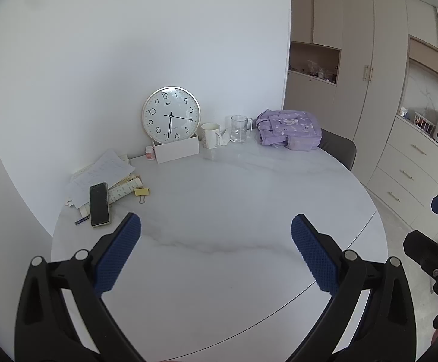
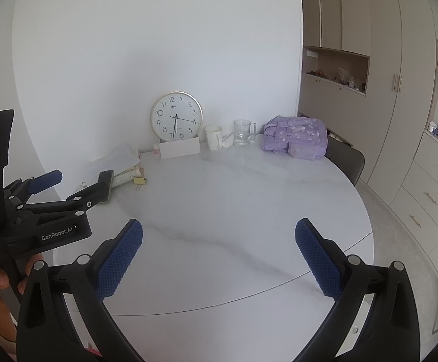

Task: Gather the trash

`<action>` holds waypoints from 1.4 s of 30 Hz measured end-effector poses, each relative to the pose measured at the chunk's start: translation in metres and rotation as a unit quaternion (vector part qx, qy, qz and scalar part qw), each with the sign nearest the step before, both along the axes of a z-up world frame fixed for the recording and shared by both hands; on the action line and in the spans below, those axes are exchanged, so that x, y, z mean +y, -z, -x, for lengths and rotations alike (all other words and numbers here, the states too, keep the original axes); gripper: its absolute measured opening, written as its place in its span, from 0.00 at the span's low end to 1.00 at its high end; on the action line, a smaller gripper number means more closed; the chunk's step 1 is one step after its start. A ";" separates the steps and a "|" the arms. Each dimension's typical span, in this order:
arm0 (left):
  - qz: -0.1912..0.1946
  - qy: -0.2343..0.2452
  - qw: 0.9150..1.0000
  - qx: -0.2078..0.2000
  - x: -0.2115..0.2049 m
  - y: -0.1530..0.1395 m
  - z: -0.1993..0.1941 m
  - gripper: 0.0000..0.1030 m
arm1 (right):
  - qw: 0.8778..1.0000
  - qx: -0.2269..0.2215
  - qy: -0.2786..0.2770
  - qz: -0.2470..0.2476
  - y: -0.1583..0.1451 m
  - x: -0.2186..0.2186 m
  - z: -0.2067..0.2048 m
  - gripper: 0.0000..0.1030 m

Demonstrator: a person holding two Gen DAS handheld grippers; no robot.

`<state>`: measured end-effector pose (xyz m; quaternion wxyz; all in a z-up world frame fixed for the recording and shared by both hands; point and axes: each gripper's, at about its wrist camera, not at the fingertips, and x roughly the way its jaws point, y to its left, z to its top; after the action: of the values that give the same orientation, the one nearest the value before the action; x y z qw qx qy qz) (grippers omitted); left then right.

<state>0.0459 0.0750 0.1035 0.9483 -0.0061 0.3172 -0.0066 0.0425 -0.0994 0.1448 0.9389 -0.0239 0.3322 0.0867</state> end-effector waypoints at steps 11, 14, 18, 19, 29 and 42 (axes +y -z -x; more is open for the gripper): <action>0.000 0.002 1.000 -0.001 0.000 0.000 0.002 0.93 | 1.000 -0.002 0.002 0.000 0.001 -0.001 0.002 0.98; 0.000 0.003 1.000 0.000 -0.001 0.000 0.002 0.93 | 1.000 -0.002 0.003 0.000 0.001 -0.002 0.002 0.98; 0.000 0.004 1.000 0.001 -0.002 0.000 0.003 0.93 | 1.000 -0.002 0.004 -0.002 0.002 -0.003 0.005 0.98; 0.000 0.004 1.000 0.000 -0.001 -0.001 0.003 0.93 | 1.000 -0.002 0.005 -0.003 0.002 -0.004 0.006 0.98; 0.004 0.004 1.000 0.002 -0.001 -0.002 0.005 0.93 | 1.000 -0.001 0.006 -0.001 0.001 -0.003 0.008 0.98; 0.004 0.006 1.000 0.002 0.000 -0.001 0.005 0.93 | 1.000 0.000 0.009 0.000 0.001 -0.003 0.009 0.98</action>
<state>0.0413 0.0748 0.1048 0.9476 -0.0081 0.3189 -0.0140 0.0333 -0.1029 0.1437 0.9396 -0.0213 0.3324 0.0783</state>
